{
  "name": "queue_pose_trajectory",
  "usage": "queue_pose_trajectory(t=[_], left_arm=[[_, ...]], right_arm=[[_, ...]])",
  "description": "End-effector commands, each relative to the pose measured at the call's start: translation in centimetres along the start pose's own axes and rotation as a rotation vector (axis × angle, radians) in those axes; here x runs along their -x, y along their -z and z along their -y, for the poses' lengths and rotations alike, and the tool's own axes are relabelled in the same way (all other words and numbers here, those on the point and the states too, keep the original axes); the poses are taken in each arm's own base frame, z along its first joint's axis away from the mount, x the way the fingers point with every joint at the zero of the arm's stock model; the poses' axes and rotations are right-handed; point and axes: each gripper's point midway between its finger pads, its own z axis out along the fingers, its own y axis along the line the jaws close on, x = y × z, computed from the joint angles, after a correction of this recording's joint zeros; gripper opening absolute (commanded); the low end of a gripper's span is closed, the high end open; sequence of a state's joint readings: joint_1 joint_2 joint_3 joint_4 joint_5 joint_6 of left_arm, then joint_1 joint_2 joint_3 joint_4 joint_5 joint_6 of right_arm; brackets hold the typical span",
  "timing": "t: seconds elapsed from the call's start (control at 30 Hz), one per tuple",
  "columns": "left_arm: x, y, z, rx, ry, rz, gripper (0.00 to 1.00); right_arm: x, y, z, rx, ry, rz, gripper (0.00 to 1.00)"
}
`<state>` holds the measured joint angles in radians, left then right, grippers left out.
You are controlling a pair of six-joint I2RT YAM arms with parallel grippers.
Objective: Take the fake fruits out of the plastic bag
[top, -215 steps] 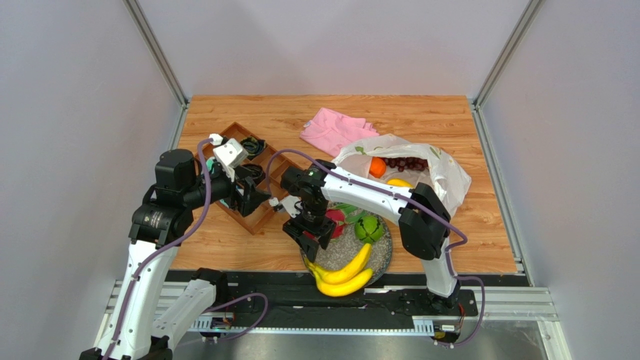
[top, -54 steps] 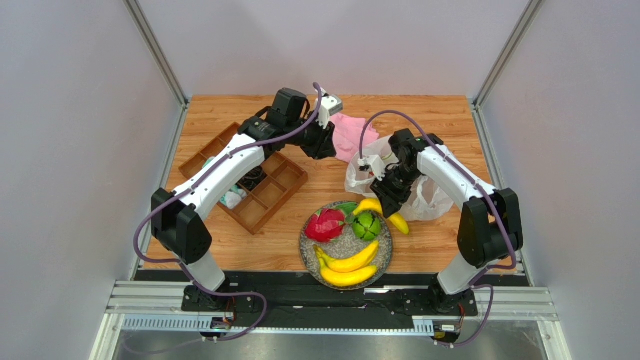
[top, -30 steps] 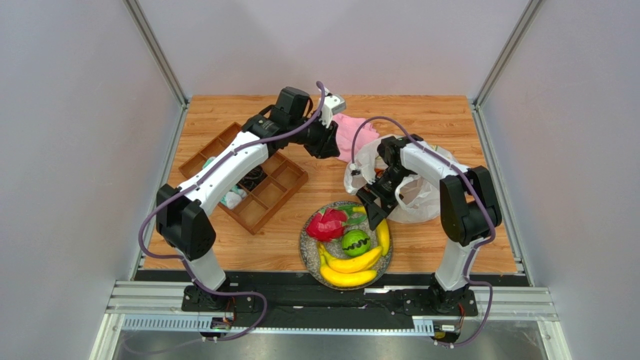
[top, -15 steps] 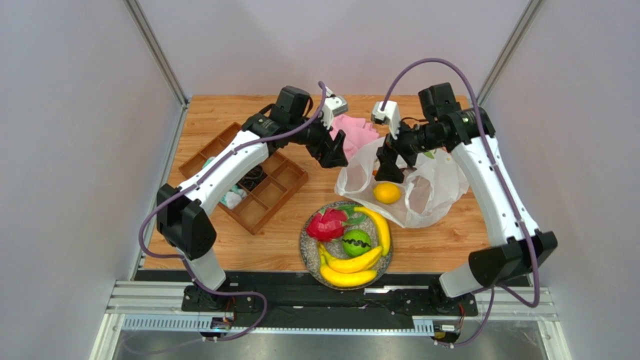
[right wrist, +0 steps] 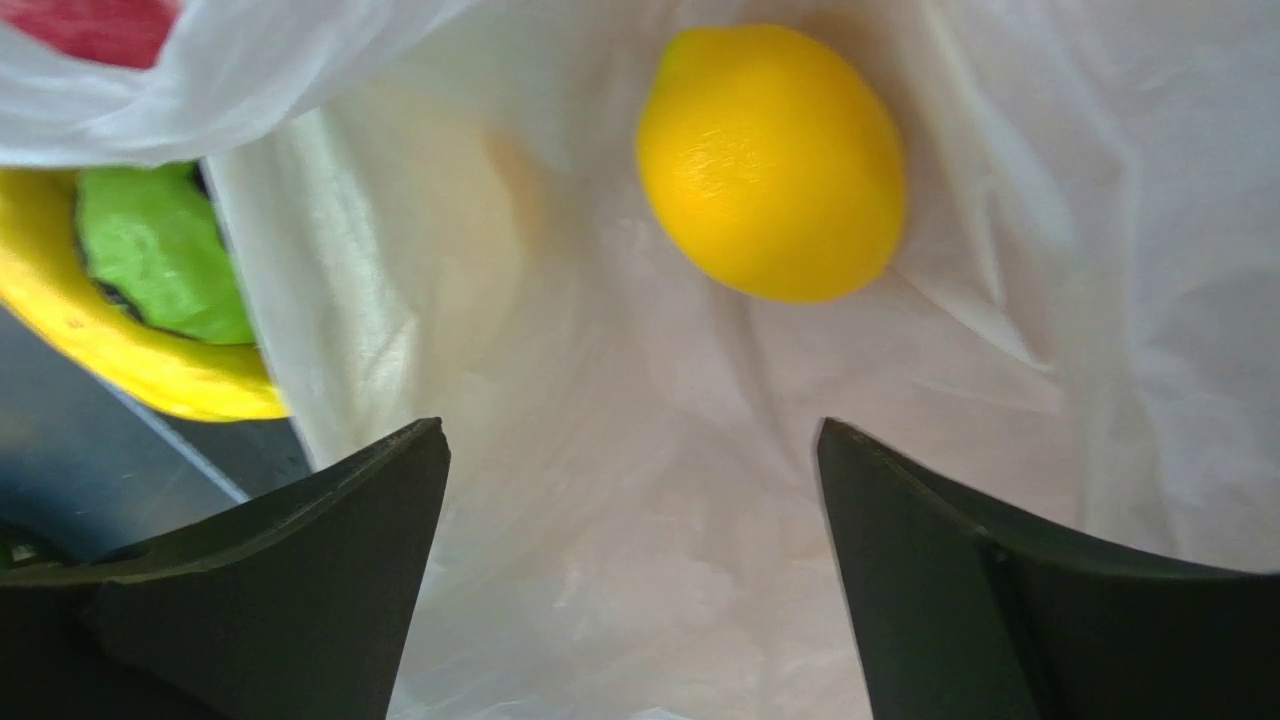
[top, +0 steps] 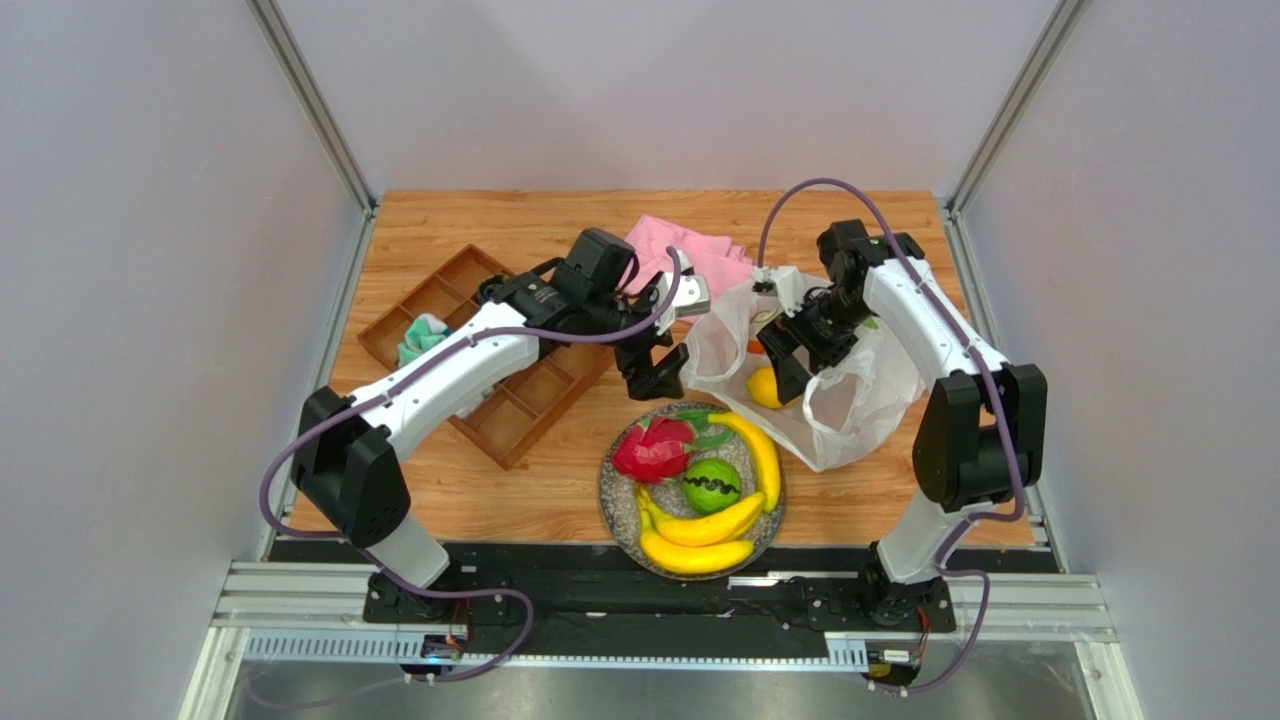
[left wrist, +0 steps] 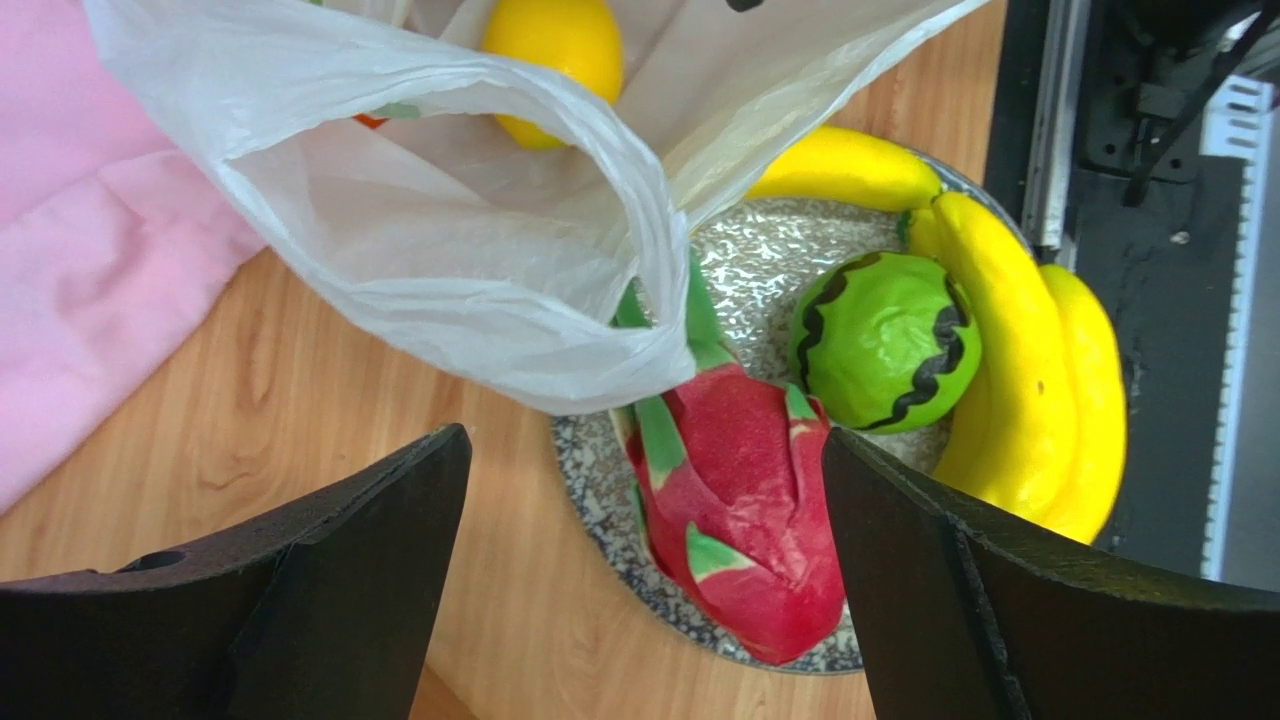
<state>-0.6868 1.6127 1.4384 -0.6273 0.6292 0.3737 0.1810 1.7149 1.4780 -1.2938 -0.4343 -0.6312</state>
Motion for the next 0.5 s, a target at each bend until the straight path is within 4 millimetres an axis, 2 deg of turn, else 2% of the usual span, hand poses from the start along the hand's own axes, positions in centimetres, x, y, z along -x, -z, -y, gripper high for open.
queue_pose_trajectory(t=[0.0,0.07,0.1,0.17,0.2,0.3,0.47], left_arm=[[2.6,3.0,-0.9,0.116,-0.172,0.075,0.95],[2.3,3.5,-0.5,0.112,-0.211,0.065,0.96],[2.2,3.7,-0.4,0.113,-0.217,0.06,0.96],[1.9,3.9,-0.1,0.108,-0.214,0.043,0.96],[1.8,4.0,-0.1,0.11,-0.211,0.04,0.95],[1.6,4.2,0.0,0.117,-0.191,0.039,0.95],[1.7,4.4,0.0,0.137,-0.159,0.052,0.95]], right_arm=[[2.3,-0.5,4.3,-0.173,0.111,0.052,1.0],[3.1,-1.2,5.3,-0.176,0.129,0.051,1.0],[3.2,-2.4,5.7,-0.138,0.121,0.026,1.0],[4.0,-2.8,5.8,-0.106,0.128,0.016,1.0],[3.8,-4.0,6.2,-0.086,0.118,-0.018,1.0],[3.4,-5.6,6.7,-0.066,0.135,-0.077,1.0],[2.9,-7.3,7.8,-0.11,0.171,-0.104,1.0]])
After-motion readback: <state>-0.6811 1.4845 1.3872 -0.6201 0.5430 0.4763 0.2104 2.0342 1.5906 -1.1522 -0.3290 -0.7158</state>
